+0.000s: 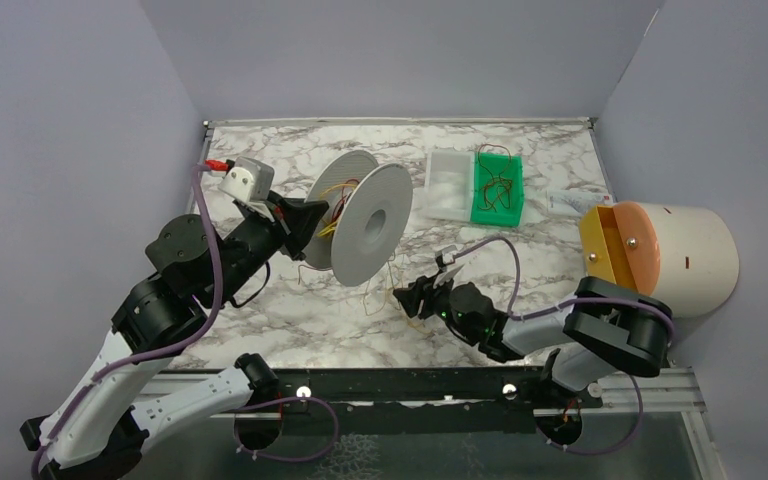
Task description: Wrap the cables
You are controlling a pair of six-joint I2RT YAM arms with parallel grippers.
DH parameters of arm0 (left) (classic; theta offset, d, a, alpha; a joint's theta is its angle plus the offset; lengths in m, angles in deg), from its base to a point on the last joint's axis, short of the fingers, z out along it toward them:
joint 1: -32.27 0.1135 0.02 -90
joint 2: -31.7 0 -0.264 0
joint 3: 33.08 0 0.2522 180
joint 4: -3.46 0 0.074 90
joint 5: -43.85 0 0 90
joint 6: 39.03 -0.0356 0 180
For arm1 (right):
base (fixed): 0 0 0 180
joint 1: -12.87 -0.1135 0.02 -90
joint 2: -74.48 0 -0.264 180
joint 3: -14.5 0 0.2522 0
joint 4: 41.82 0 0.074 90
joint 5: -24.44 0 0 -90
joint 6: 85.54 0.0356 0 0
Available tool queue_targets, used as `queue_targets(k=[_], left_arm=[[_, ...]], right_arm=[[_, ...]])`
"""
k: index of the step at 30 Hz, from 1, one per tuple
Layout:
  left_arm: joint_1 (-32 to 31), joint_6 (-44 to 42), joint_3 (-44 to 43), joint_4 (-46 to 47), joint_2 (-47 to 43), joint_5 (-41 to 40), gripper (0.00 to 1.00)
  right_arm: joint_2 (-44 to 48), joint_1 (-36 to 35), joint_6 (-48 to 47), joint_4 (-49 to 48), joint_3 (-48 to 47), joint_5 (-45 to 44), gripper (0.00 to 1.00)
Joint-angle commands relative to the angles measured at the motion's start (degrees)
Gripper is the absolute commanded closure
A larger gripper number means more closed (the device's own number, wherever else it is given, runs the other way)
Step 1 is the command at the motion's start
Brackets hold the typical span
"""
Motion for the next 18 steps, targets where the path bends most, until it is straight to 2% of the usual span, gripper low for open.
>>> queue_targets(k=[1,5,18], left_arm=[[-0.3,1.6,-1.9,5.7,-1.0,-0.2,1.0],[-0.3,1.6,-1.9,5.6,-0.7,-0.1,1.0],[-0.3,2.2,-1.7,5.7,-0.1,-0.2,1.0]], right_arm=[[-2.6,1.2,-0.2,-4.1,-1.0,2.5,0.49],[-5.9,1.9,-1.0,-4.5,-2.5,2.1,0.44],[-16.4,5.3,-1.0,-10.3,-6.5,7.5,0.47]])
